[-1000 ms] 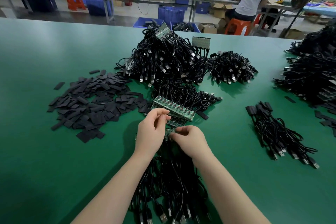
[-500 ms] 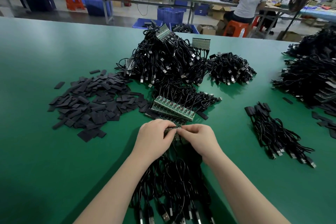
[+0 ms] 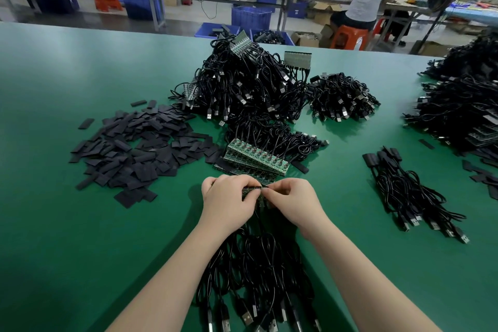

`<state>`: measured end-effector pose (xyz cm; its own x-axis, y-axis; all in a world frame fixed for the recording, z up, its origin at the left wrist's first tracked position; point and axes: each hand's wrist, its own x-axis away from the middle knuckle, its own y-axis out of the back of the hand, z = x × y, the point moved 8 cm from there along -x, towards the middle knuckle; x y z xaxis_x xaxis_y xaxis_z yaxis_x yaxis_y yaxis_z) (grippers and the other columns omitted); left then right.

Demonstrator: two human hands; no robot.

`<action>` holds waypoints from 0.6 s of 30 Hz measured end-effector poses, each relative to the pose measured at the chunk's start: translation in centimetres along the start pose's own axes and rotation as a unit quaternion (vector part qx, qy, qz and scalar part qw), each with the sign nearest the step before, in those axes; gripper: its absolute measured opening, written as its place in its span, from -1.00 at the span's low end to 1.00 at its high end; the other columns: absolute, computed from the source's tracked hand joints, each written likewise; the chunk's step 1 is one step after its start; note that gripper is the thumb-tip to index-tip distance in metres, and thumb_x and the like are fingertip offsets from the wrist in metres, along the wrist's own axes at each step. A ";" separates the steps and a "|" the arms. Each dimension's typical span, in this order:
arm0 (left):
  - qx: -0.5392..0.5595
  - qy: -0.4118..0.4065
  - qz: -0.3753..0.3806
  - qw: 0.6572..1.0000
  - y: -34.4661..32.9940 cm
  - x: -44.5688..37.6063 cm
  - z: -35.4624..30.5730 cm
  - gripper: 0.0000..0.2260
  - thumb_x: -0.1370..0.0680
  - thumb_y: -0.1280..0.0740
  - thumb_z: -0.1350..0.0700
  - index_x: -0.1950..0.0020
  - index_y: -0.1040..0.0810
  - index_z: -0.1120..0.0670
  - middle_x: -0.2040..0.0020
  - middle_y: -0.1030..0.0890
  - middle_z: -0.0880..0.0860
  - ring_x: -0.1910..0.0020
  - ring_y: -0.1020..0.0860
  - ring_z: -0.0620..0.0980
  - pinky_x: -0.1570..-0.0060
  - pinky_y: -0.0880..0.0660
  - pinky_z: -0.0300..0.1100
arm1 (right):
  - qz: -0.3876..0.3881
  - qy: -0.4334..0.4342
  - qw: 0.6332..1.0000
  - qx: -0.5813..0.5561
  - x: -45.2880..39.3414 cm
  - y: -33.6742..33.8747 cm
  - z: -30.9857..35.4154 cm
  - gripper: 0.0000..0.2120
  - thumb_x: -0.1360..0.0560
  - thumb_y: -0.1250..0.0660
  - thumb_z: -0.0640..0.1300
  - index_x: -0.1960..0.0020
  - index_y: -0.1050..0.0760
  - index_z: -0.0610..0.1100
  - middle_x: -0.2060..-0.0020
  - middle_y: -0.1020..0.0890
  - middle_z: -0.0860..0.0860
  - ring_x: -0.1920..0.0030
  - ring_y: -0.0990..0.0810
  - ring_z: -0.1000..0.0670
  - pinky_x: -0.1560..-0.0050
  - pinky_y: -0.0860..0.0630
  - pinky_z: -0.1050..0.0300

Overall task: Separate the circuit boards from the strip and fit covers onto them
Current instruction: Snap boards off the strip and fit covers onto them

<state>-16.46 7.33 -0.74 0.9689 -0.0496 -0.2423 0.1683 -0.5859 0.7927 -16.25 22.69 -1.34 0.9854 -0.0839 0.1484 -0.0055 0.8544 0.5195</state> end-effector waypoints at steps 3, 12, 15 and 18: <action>0.002 -0.001 -0.009 1.000 0.2 0.0 0.0 -0.90 -0.55 -0.30 -0.10 -0.01 -0.60 -0.22 0.05 -0.61 -0.28 -0.08 -0.47 -0.21 -0.08 0.00 -0.25 | 0.008 0.001 1.000 -0.012 0.1 0.0 -0.3 -0.89 -0.44 -0.50 -0.08 0.24 -0.61 0.01 0.29 -0.68 0.07 0.23 -0.61 0.07 0.05 -0.59 0.08; 0.010 0.004 -0.019 1.000 0.3 -0.1 0.1 -0.92 -0.53 -0.33 -0.11 0.04 -0.62 -0.22 0.12 -0.63 -0.24 -0.05 -0.48 -0.21 -0.06 0.00 -0.28 | -0.025 0.008 0.999 0.026 0.5 -0.1 -0.4 -0.85 -0.46 -0.49 -0.05 0.21 -0.54 0.06 0.28 -0.64 0.12 0.26 -0.58 0.17 0.31 -0.41 0.35; 0.013 0.007 -0.018 1.000 0.3 -0.2 0.1 -0.91 -0.53 -0.34 -0.11 0.03 -0.63 -0.22 0.11 -0.63 -0.25 -0.05 -0.49 -0.19 -0.04 -0.01 -0.29 | -0.037 0.014 0.998 0.040 0.7 -0.2 -0.3 -0.82 -0.46 -0.48 -0.05 0.23 -0.51 0.08 0.31 -0.61 0.16 0.27 -0.55 0.19 0.31 -0.40 0.37; 0.011 0.005 -0.018 1.000 0.3 -0.3 0.0 -0.91 -0.53 -0.35 -0.11 0.04 -0.64 -0.22 0.11 -0.64 -0.25 -0.05 -0.50 -0.18 -0.03 -0.01 -0.28 | -0.044 0.018 0.998 0.040 0.7 -0.1 -0.2 -0.81 -0.47 -0.48 -0.06 0.25 -0.49 0.08 0.31 -0.59 0.16 0.27 -0.54 0.20 0.31 -0.39 0.36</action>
<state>-16.67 7.18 -0.42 0.9640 -0.0209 -0.2650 0.1989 -0.6048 0.7711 -15.48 22.62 -1.48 0.9880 -0.1378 0.0701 0.0695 0.8008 0.5949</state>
